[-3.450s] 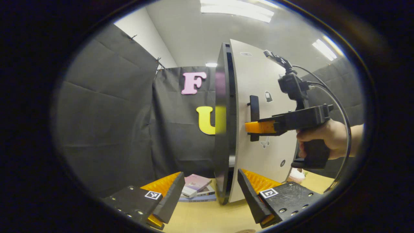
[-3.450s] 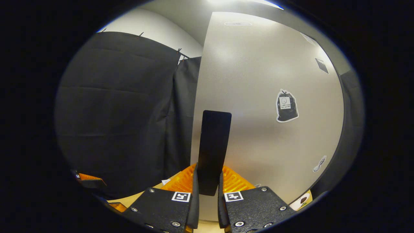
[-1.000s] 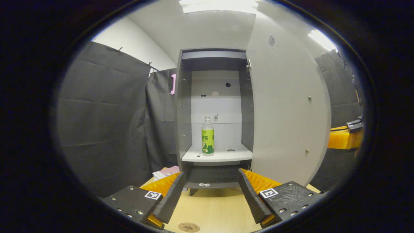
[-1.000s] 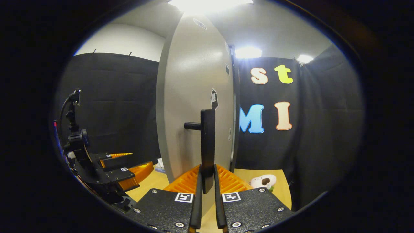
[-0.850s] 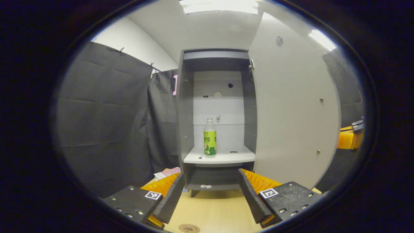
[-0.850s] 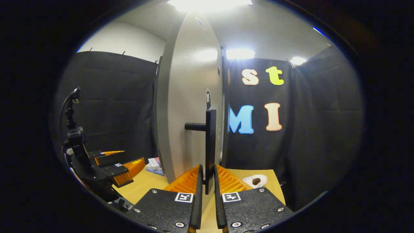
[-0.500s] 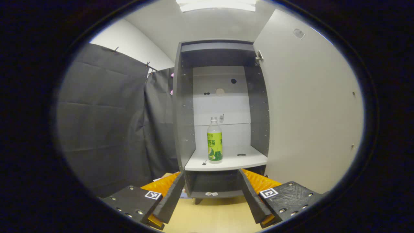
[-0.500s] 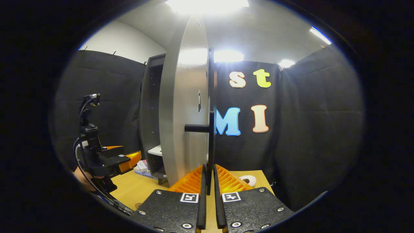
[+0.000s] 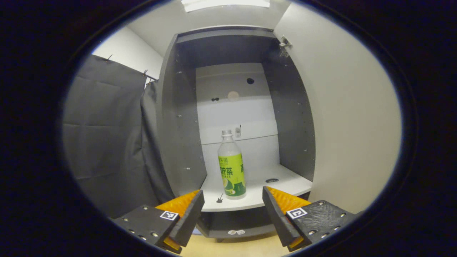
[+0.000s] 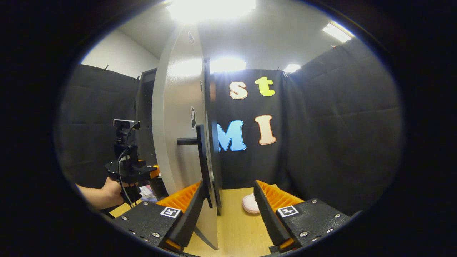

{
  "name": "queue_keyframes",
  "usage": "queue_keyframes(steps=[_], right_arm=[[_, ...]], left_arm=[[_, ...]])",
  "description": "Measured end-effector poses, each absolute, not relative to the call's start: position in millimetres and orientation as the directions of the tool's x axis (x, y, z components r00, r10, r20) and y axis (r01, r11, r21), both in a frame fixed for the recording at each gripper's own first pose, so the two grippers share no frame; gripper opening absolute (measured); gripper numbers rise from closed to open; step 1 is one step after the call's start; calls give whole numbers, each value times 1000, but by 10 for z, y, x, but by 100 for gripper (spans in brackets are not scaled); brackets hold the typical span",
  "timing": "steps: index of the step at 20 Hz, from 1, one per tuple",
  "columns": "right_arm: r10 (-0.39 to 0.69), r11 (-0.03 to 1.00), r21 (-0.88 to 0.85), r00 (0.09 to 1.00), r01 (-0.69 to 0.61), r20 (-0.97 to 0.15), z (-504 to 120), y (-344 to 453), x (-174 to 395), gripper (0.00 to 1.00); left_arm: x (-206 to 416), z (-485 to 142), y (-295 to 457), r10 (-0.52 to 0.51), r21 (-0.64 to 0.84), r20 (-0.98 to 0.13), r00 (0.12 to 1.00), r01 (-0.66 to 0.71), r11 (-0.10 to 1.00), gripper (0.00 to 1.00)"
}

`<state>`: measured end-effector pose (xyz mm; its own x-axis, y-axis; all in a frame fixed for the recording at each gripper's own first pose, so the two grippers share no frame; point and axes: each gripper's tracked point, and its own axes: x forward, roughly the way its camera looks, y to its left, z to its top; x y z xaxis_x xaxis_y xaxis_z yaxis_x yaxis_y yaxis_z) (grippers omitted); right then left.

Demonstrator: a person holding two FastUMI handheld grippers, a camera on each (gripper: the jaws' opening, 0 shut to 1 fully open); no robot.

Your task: Open the cabinet door with the right hand, grasp the bottle in the cabinet with the left hand and place it on the coaster, then close the cabinet door with the right hand.

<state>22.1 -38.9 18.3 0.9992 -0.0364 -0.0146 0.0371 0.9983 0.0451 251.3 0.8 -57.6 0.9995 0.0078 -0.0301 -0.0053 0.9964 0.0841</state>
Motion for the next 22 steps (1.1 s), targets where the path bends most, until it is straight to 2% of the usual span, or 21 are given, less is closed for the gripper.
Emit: queue_keyframes(steps=[3, 7, 8, 12, 17, 18, 21, 22], right_arm=[[-131, 991, -6, 991, 131, -20, 34, -523, 98, 96], [-255, 967, -11, 963, 255, -85, -306, -679, 67, 95], [-285, 958, 2, 952, 287, -112, -398, -717, 48, 96], [-384, 919, 27, 910, 392, -157, -617, -741, 13, 96], [-413, 905, 26, 891, 425, -187, -711, -589, 116, 96], [-410, 907, 18, 891, 421, -192, -734, -544, 145, 96], [-430, 901, -24, 884, 434, -181, -709, -558, 171, 95], [-437, 897, -24, 881, 440, -180, -711, -569, 179, 93]], left_arm=[[2805, -591, 37, -5, 66, -25, 1000, 7, 998, 93], [3206, -545, 88, -23, 84, 7, 1000, 23, 996, 93], [3301, -551, 96, -31, 79, 8, 999, 30, 996, 100], [3671, -576, 120, -57, 59, 17, 998, 56, 997, 100], [4026, -549, 107, -78, 60, 55, 995, 75, 995, 100], [4083, -550, 92, -86, 52, 59, 995, 83, 995, 93], [4175, -578, 75, -96, 24, 70, 993, 94, 995, 93], [4207, -577, 96, -81, 27, 79, 994, 79, 996, 84]])
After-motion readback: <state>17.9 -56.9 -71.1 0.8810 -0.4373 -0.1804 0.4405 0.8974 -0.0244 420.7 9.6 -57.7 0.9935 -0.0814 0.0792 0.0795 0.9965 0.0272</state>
